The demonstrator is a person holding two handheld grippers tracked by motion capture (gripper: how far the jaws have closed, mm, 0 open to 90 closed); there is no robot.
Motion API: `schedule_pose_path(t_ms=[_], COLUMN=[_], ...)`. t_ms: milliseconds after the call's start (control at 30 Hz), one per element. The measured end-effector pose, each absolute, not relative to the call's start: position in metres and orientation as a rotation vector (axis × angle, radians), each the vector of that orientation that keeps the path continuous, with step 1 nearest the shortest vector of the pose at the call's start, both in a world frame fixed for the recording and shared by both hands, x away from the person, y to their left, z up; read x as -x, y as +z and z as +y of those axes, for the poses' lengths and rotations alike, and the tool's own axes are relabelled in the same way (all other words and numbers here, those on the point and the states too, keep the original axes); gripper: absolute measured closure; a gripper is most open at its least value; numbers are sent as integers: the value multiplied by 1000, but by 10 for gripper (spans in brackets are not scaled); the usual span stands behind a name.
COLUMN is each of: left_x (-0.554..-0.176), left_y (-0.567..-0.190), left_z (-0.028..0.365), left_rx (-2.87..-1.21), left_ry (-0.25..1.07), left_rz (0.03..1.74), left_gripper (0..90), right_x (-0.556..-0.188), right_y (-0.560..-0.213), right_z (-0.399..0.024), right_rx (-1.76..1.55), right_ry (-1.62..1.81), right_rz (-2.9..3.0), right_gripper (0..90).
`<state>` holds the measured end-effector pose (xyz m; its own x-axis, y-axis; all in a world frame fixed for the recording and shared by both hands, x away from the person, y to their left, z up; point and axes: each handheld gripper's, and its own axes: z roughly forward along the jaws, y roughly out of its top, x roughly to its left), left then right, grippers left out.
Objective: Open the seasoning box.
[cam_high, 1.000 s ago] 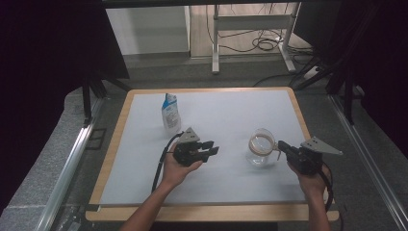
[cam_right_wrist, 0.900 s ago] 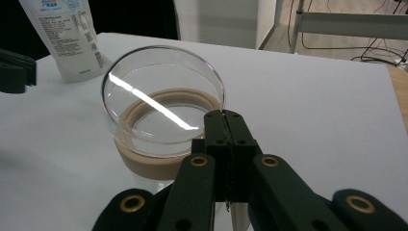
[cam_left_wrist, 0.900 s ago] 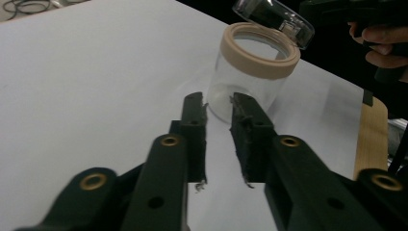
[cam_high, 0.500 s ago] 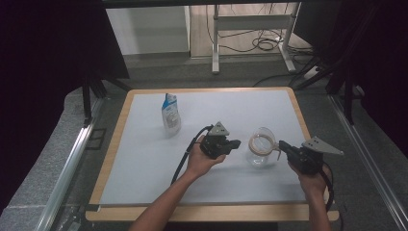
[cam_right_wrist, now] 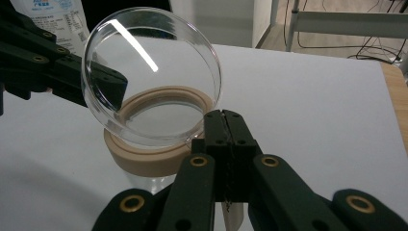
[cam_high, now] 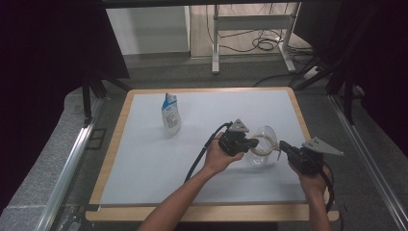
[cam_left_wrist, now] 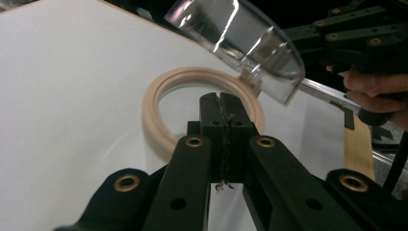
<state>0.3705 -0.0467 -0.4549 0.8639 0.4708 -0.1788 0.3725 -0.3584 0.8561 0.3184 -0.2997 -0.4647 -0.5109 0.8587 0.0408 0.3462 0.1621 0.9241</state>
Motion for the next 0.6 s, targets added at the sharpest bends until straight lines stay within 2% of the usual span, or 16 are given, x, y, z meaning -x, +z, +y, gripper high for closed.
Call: schedule_pose_path(t_ms=[333, 600], left_x=[-368, -367], left_y=[-443, -434], left_z=[-56, -69], left_rx=[-1991, -2003], left_ry=[131, 132], left_rz=[583, 551], left_gripper=[899, 899], right_x=[-316, -296], right_y=[-466, -478], right_z=[-301, -309], right_rx=[-1156, -1203], right_ry=[1332, 1350], right_rz=[1933, 1940], right_gripper=[892, 888])
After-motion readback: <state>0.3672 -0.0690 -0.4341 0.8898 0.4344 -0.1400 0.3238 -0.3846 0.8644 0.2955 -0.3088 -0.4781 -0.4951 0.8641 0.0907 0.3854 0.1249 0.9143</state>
